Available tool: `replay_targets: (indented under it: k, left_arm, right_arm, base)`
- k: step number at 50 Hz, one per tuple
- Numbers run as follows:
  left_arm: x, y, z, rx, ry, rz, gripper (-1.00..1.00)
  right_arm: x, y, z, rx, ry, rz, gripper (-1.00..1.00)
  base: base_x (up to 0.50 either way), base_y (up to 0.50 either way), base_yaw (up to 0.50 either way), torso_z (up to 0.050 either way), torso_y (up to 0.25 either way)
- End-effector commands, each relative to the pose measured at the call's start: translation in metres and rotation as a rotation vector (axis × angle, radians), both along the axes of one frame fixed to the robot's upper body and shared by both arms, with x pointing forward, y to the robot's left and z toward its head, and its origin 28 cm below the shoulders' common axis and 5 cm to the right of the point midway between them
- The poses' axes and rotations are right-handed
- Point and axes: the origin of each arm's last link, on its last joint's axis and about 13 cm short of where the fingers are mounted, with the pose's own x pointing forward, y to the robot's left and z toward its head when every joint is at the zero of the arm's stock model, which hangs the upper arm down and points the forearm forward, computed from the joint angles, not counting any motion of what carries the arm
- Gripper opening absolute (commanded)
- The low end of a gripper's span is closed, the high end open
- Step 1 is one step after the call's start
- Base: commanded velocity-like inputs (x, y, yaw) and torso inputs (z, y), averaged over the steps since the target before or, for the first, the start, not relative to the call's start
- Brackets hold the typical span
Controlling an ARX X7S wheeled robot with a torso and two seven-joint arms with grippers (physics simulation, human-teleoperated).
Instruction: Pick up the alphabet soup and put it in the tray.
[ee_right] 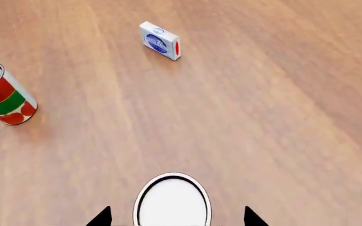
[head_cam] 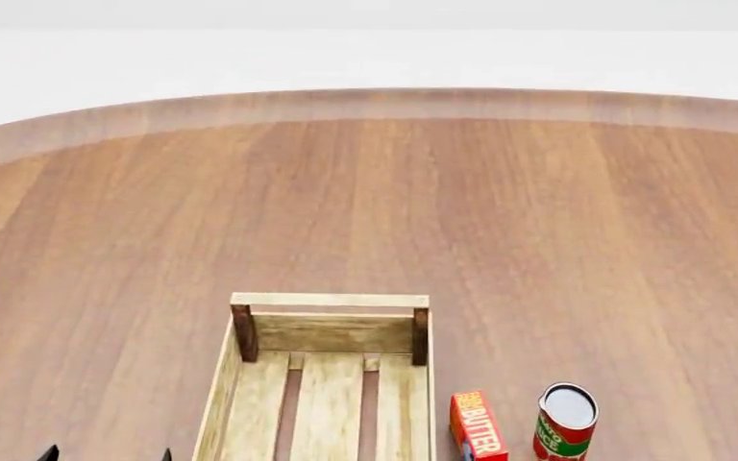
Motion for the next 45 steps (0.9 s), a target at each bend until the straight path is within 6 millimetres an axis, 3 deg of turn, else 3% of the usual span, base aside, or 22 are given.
replay_targets:
  k: [1,44,45]
  left_arm:
    - [0.0,0.0,0.0,-0.004,0.005,-0.004,1.0]
    - [0.0,0.0,0.0,-0.002,0.004,-0.006,1.0]
    - [0.0,0.0,0.0,-0.002,0.004,-0.006,1.0]
  right_arm:
    - [0.005,-0.006,-0.013,0.008,0.036,-0.026,1.0]
    - [0.026,0.004,-0.047,0.05,0.088,0.002,1.0]
    - [0.026,0.004,-0.047,0.049,0.089,0.004,-1.0]
  base:
    - [0.0,0.0,0.0,0.0,0.0]
    - [0.0,0.0,0.0,0.0,0.0]
    - [0.0,0.0,0.0,0.0,0.0]
